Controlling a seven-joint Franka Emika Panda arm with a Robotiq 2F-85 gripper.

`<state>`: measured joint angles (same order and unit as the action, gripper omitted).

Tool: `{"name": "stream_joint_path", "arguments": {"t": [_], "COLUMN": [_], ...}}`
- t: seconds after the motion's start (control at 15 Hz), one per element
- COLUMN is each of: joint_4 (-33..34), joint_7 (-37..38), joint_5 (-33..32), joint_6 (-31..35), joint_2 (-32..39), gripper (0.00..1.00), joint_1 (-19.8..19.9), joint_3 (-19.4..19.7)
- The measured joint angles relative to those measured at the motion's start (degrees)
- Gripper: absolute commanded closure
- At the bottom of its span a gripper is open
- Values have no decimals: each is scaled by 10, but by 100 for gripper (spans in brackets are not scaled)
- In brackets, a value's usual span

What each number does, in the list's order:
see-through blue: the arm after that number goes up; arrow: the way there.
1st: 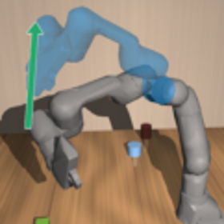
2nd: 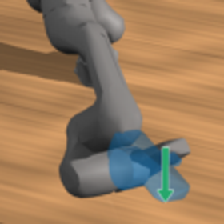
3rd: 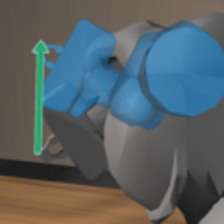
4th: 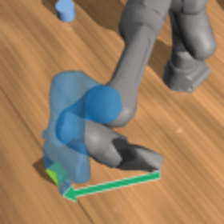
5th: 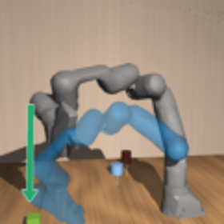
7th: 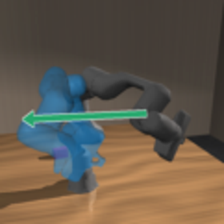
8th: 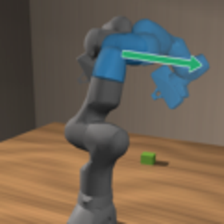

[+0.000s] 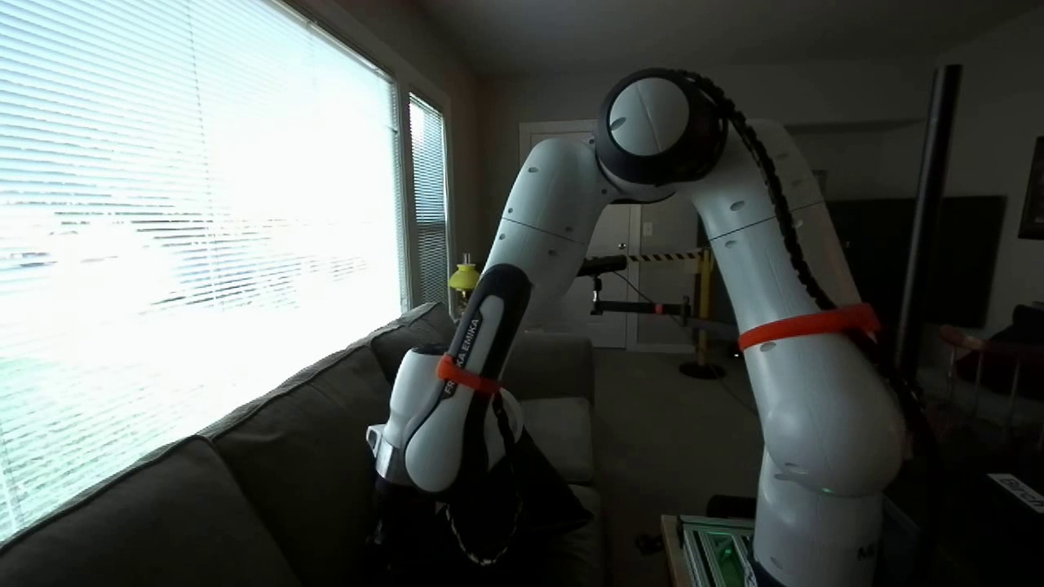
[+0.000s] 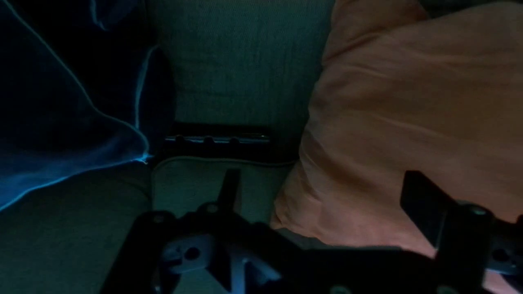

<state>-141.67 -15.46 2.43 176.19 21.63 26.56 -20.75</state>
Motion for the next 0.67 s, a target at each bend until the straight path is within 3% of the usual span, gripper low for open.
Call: {"name": "stream_joint_path", "arguments": {"t": [0.2,0.67], "joint_4": [11,32], "joint_7": [-96,-250], "joint_5": [-11,-110], "joint_6": [-1,-27], "joint_2": [34,78], "gripper": [0,0], "joint_1": [49,71], "joint_3": [-45,-36]}}
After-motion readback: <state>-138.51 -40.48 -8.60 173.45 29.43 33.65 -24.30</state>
